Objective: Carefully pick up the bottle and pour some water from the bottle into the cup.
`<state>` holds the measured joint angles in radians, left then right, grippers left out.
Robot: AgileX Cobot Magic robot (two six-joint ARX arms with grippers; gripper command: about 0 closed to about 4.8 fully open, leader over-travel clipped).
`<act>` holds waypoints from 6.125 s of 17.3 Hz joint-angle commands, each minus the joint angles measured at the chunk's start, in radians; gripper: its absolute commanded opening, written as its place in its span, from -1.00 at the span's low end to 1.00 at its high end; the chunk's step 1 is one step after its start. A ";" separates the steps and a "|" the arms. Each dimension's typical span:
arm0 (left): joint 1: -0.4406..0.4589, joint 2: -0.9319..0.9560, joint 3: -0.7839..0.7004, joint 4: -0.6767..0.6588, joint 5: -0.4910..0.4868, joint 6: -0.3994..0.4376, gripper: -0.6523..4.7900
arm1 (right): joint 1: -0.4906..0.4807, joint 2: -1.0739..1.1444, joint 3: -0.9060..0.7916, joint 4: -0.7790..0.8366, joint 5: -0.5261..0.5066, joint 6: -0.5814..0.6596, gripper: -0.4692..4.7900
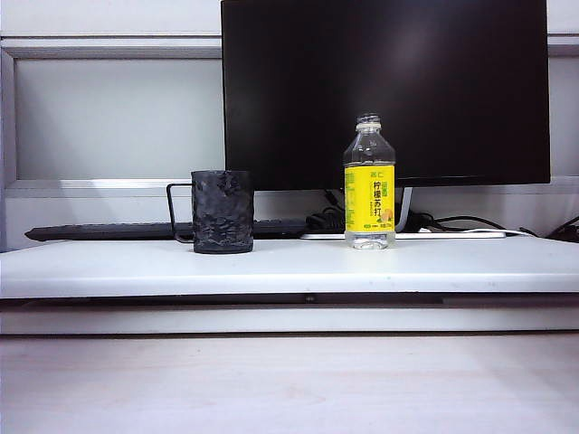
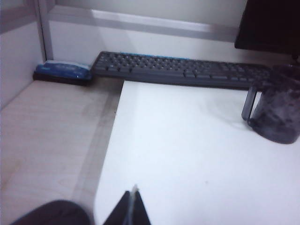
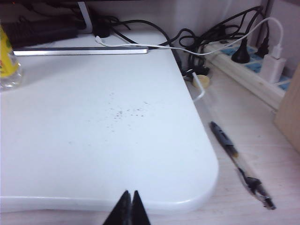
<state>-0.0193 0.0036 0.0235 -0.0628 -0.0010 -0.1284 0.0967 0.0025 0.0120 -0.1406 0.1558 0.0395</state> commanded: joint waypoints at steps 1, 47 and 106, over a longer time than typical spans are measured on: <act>0.000 0.000 0.005 0.009 0.005 0.014 -0.78 | 0.000 0.000 0.007 0.014 0.016 -0.006 -0.82; -0.264 1.432 0.978 -0.019 0.495 0.049 1.00 | 0.206 1.668 1.114 0.155 -0.450 -0.280 1.00; -0.264 1.431 0.978 -0.134 0.469 0.098 1.00 | 0.386 1.633 1.195 0.252 -0.124 -0.774 -0.36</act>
<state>-0.2829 1.4384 0.9985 -0.2024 0.4671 -0.0376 0.4809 1.6440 1.1889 0.0757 0.0223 -0.7204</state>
